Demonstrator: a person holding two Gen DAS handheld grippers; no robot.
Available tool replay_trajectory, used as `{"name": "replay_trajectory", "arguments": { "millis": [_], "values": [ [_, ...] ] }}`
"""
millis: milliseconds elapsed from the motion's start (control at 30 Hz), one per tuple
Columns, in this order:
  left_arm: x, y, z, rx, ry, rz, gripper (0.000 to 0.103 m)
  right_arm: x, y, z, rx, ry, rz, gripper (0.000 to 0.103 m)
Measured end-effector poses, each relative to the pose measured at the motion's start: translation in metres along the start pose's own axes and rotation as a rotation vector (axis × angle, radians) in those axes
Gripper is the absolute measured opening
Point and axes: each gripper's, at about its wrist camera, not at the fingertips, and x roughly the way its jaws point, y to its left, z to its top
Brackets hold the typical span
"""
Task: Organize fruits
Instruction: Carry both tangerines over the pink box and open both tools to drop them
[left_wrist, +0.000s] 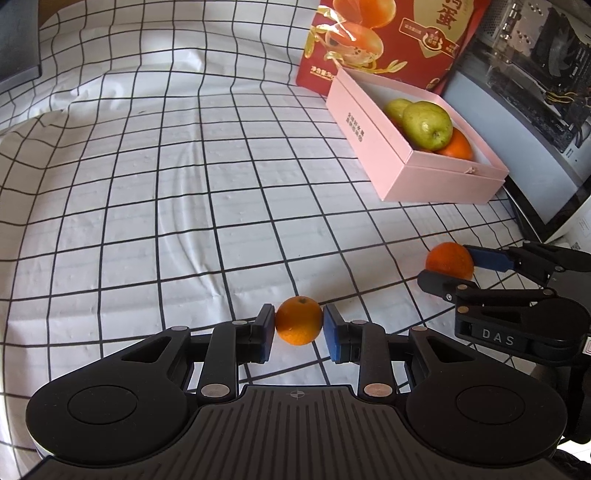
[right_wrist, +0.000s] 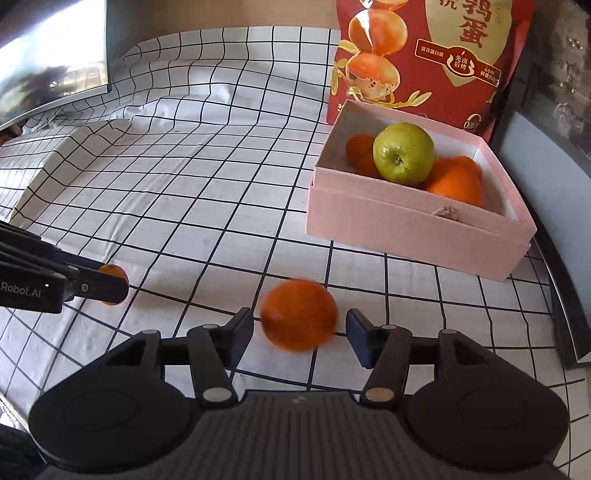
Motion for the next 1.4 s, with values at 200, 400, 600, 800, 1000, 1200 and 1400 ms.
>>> {"name": "replay_trajectory", "arguments": {
  "millis": [200,400,600,800,1000,1200,1400],
  "values": [
    [0.0,0.003,-0.001,-0.012,0.004,0.002,0.033,0.007,0.002,0.001,-0.017,0.017,0.004,0.056],
    [0.002,0.001,-0.001,-0.015,0.011,0.001,0.033,0.01,-0.008,-0.001,0.014,0.03,0.022,0.047],
    [0.008,-0.011,0.003,0.018,0.026,-0.019,0.033,0.004,-0.015,-0.004,0.024,0.031,0.011,0.045],
    [0.024,-0.026,0.02,0.022,0.052,-0.073,0.033,-0.005,-0.041,-0.004,0.078,0.02,-0.025,0.044],
    [0.029,-0.044,0.07,0.02,-0.014,-0.115,0.033,-0.025,-0.073,0.015,0.112,-0.047,-0.055,0.044],
    [0.029,-0.068,0.13,0.04,-0.13,-0.16,0.033,-0.047,-0.107,0.063,0.106,-0.177,-0.105,0.044],
    [0.053,-0.087,0.19,0.021,-0.196,-0.22,0.033,-0.051,-0.137,0.11,0.1,-0.259,-0.14,0.044]
  ]
}}
